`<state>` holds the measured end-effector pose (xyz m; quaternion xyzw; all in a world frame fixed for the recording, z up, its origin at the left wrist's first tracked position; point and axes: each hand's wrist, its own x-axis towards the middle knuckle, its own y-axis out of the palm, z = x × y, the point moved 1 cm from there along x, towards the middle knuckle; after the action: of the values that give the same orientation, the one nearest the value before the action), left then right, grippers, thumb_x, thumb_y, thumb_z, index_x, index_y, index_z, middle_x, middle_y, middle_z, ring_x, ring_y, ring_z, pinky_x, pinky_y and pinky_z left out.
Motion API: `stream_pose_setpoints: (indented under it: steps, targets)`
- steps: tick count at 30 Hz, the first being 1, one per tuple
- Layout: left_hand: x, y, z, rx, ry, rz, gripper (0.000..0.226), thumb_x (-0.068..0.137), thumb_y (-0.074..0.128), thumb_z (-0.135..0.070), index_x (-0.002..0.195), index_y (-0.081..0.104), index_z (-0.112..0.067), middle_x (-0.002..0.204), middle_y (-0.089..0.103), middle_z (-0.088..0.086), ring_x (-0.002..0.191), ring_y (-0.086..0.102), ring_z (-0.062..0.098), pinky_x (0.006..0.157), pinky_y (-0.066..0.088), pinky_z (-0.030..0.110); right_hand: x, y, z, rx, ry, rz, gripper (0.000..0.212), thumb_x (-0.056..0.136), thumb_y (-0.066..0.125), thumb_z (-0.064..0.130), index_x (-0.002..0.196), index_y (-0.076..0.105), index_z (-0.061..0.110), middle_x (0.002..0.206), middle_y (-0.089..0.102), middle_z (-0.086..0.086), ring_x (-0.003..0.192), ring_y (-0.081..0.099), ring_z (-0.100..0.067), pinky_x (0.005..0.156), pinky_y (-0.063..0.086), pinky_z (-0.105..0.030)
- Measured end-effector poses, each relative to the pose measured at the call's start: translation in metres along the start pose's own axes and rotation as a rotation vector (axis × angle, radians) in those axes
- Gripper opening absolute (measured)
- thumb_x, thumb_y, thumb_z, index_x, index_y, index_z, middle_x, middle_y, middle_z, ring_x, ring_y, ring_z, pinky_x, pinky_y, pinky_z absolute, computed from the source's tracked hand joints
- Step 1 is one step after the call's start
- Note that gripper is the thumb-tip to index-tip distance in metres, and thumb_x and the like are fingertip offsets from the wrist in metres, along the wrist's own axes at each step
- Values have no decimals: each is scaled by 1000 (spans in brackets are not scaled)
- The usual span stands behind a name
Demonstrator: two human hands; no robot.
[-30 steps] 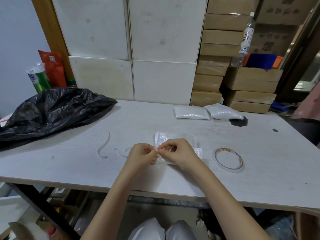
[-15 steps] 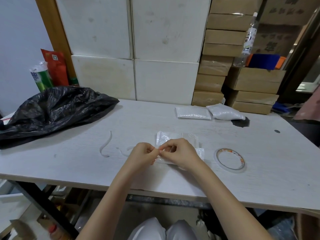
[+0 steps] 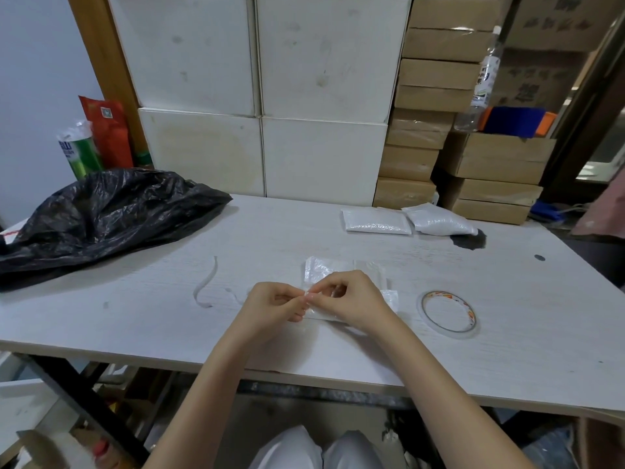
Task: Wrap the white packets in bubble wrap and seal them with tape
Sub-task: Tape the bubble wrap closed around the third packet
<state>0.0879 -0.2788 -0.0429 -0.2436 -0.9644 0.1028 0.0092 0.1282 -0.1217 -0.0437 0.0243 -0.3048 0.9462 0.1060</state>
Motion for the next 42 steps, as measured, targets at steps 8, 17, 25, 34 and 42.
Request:
stream_pose_setpoints:
  steps: [8,17,25,34,42]
  targets:
    - [1,3,-6,86,-4,-75,21,82,63,-4,68,69,-19,64,69,4,60,66,10,69,57,24,-2,4,-5,123,20,-53,7,68,71,39,72,73,35,65,66,11,58,49,-5,63,44,-28]
    - [0,6,-5,89,-11,-90,24,80,61,-2,64,69,-18,61,69,2,62,65,15,73,56,32,1,0,-4,2,7,4,10,75,67,34,66,66,30,66,62,15,61,51,-5,69,48,-33]
    - [1,11,-8,-20,-63,-85,18,86,57,0,75,68,-9,65,67,9,56,65,7,59,55,13,3,-2,-7,-51,-22,58,17,83,60,32,66,59,30,66,59,13,67,54,-7,73,50,-36]
    - [-1,5,-8,14,-34,-26,10,86,65,-11,81,71,-5,78,71,17,70,68,16,73,58,22,1,-5,-6,-23,-45,80,12,82,61,32,71,63,32,68,60,13,66,54,-8,72,49,-36]
    - [6,13,-16,501,87,-83,17,82,57,-17,68,63,-9,63,64,10,63,59,26,63,49,35,2,-3,-5,-38,-15,84,12,83,62,28,72,64,33,61,59,18,66,53,-8,71,48,-33]
